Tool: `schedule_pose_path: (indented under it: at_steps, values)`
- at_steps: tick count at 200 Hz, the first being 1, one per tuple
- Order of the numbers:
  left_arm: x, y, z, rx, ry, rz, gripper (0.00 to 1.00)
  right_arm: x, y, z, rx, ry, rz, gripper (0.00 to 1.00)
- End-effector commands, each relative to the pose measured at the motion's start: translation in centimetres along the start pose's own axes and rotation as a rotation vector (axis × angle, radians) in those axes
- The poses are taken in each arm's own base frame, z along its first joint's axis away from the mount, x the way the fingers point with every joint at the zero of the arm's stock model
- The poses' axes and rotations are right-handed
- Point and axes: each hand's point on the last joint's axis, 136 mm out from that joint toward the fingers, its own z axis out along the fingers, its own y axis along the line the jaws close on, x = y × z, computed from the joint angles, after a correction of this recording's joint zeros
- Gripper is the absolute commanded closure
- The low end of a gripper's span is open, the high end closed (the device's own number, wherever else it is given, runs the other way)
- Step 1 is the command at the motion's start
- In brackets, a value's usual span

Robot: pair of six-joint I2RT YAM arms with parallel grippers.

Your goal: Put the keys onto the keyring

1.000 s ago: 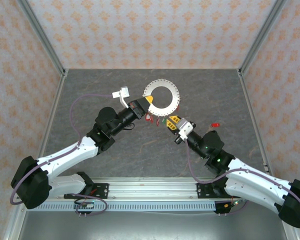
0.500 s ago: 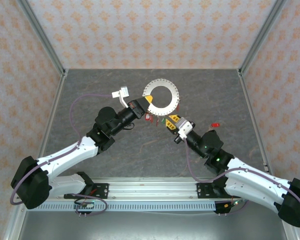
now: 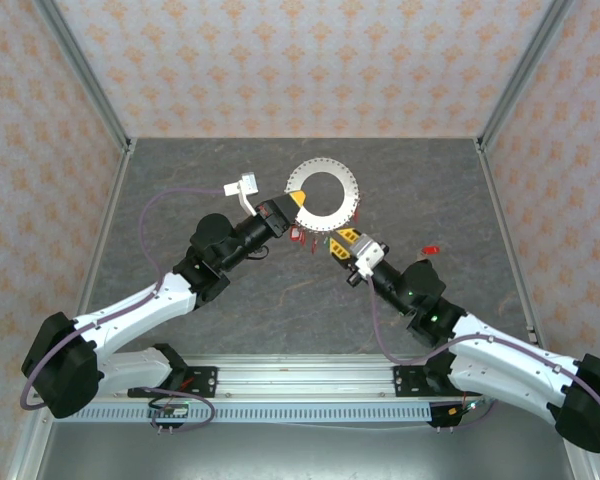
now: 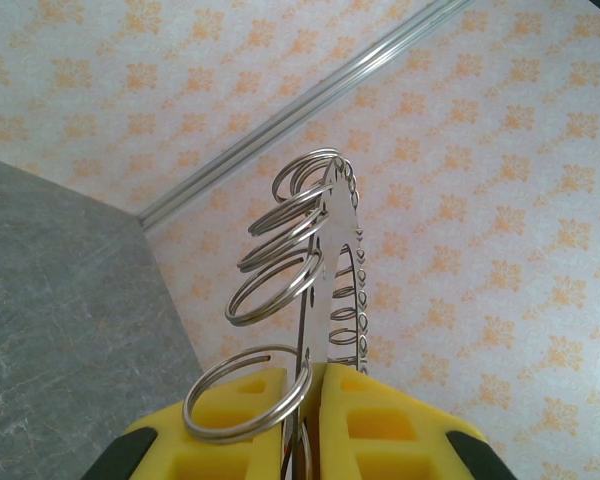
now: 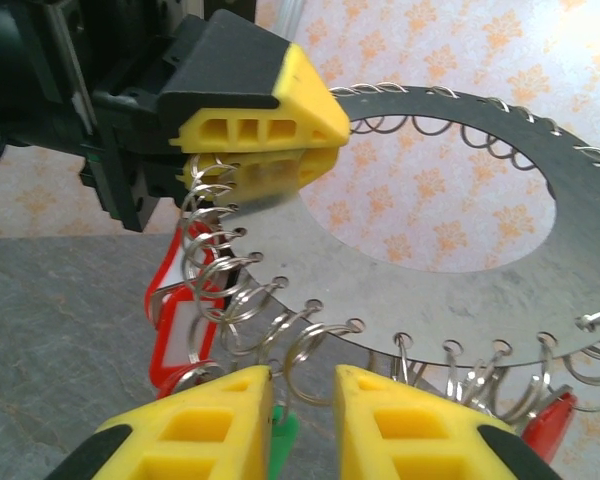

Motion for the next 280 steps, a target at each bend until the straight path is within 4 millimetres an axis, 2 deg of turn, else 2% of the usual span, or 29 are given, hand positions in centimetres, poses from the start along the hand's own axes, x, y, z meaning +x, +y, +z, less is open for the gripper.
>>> schedule_pose_path:
  at_steps: [1, 40, 89, 169, 201, 247, 280]
  values:
    - [-2.1, -2.5, -0.8, 0.07, -0.066, -0.001, 1.0, -2.8, -2.0, 0.0, 0.089, -0.076, 0.027, 0.77]
    - [-2.0, -2.4, -0.7, 0.07, -0.066, -0.001, 1.0, -2.5, -2.1, 0.1, 0.093, -0.061, 0.039, 0.76]
    - [-2.0, -2.4, -0.7, 0.069, -0.065, -0.003, 1.0, -2.6, 0.4, 0.5, -0.05, -0.065, 0.052, 0.73]
    - [-2.2, -2.6, -1.3, 0.07, -0.075, -0.002, 1.0, -2.1, -1.3, 0.4, 0.056, -0.053, 0.041, 0.73]
    - [-2.2, -2.7, -1.4, 0.072, -0.072, -0.003, 1.0, -1.9, -2.2, 0.2, 0.104, -0.036, 0.043, 0.76]
    - [-2.2, -2.6, -1.3, 0.07, -0.073, -0.006, 1.0, -3.0, -1.1, 0.5, 0.033, -0.075, 0.055, 0.77]
    - [-2.3, -2.6, -1.2, 0.069, -0.073, -0.006, 1.0, -2.8, -1.0, 0.9, 0.032, -0.071, 0.051, 0.8]
